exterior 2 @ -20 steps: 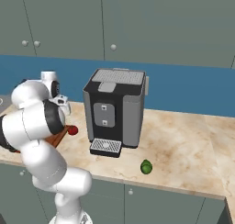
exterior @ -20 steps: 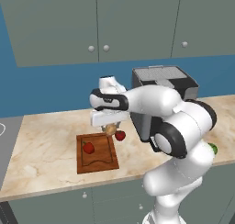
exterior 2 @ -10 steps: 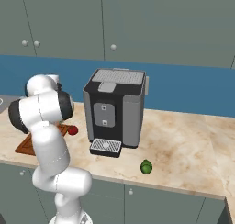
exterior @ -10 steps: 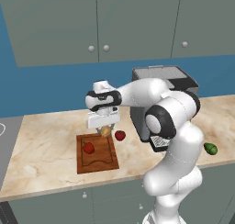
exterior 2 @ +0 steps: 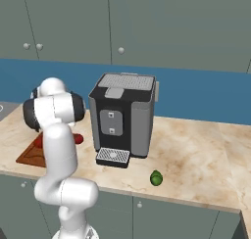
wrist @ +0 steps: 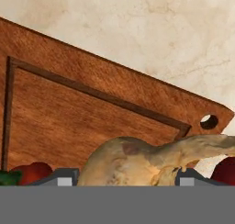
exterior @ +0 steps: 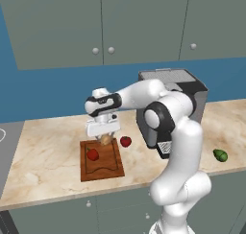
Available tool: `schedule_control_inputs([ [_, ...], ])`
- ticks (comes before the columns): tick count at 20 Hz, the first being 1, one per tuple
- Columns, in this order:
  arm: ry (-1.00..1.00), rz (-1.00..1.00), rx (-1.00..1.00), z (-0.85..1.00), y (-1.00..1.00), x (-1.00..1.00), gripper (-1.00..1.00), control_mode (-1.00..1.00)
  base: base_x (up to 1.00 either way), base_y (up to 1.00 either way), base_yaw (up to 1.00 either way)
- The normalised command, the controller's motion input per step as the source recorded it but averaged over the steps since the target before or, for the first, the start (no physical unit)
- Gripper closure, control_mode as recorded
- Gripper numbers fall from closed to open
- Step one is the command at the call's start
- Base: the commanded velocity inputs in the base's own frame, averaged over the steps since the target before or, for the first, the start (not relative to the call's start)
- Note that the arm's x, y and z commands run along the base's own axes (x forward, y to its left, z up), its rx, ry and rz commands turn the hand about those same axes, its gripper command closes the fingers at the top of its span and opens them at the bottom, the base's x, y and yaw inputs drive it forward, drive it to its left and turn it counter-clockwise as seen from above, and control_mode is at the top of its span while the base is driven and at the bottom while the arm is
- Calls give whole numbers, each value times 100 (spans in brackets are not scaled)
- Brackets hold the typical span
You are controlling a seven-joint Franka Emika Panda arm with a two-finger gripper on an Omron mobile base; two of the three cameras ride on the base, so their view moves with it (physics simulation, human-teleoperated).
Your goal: Place the avocado, onion, tomato, and bell pepper on the cutting board.
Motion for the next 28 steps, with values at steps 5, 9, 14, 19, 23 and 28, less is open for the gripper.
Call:
schedule_control_inputs([
  [5,8,0,0,-39,0,0,100,-100,0,0,0],
  [9,5,0,0,-29,1,-3,-100,-100,0,0,0],
  [14,0,0,0,0,-2,-27,-100,-100,0,0,0],
  [19,-7,0,0,20,-1,-28,-100,-100,0,0,0],
  [23,-15,0,0,50,-1,-3,-100,-100,0,0,0],
  [28,-24,3,0,52,-29,-18,-100,-100,0,0,0],
])
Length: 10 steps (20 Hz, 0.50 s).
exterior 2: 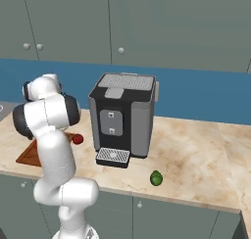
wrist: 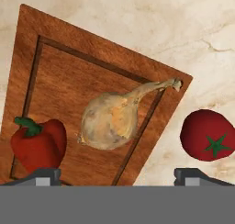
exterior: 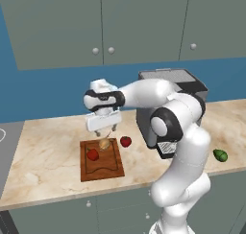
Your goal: Place the avocado, onion, tomato, and bell pepper on the cutting board.
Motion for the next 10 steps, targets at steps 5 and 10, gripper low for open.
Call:
schedule_control_inputs([
  [5,-27,1,0,35,-46,-38,-100,-100,0,0,0],
  [10,-21,0,0,27,-48,-21,-100,-100,0,0,0],
])
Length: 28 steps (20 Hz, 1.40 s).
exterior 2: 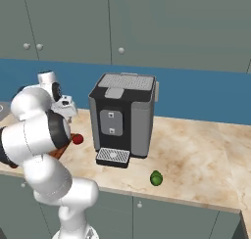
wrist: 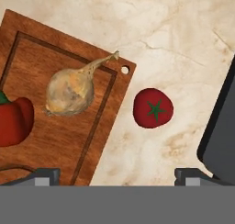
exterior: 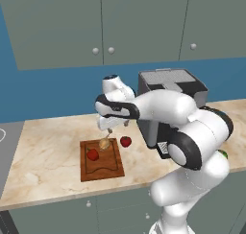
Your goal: Place the avocado, onion, tomato, and bell pepper on the cutting board.
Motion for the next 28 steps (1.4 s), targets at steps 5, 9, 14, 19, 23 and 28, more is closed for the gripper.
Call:
schedule_control_inputs([
  [5,-1,0,1,0,-31,0,-100,-100,0,0,0],
  [9,0,0,0,0,-8,22,-100,-100,0,0,0],
  [14,4,0,0,0,0,36,-100,-100,0,0,0],
  [19,10,0,0,-3,0,40,-100,-100,0,0,0],
  [23,10,0,0,-13,0,38,-100,-100,0,0,0],
  [28,9,0,0,-19,-2,11,-100,-100,0,0,0],
])
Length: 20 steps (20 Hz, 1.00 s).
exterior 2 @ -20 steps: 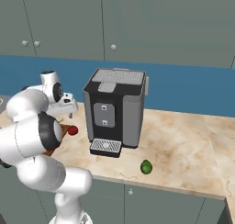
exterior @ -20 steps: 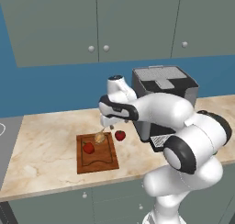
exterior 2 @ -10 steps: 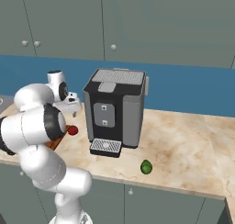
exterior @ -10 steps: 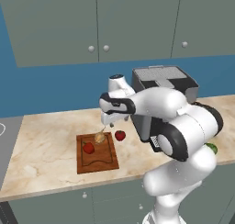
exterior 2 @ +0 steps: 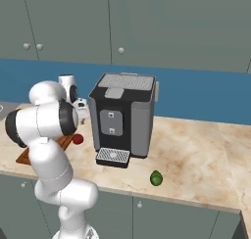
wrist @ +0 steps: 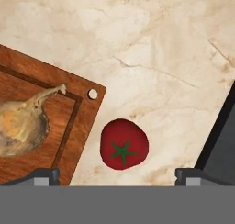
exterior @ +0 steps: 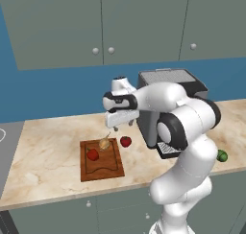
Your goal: Place the avocado, onion, tomato, and bell pepper on the cutting board.
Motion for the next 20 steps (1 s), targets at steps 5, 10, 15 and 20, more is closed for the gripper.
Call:
schedule_control_inputs([
  [5,6,0,1,-21,-3,0,-100,-100,0,0,0],
  [10,6,0,1,-24,-2,0,-100,-100,0,0,0],
  [15,6,0,2,-26,-6,0,-100,-100,0,0,0],
  [20,6,0,1,-22,-6,0,-100,-100,0,0,0],
])
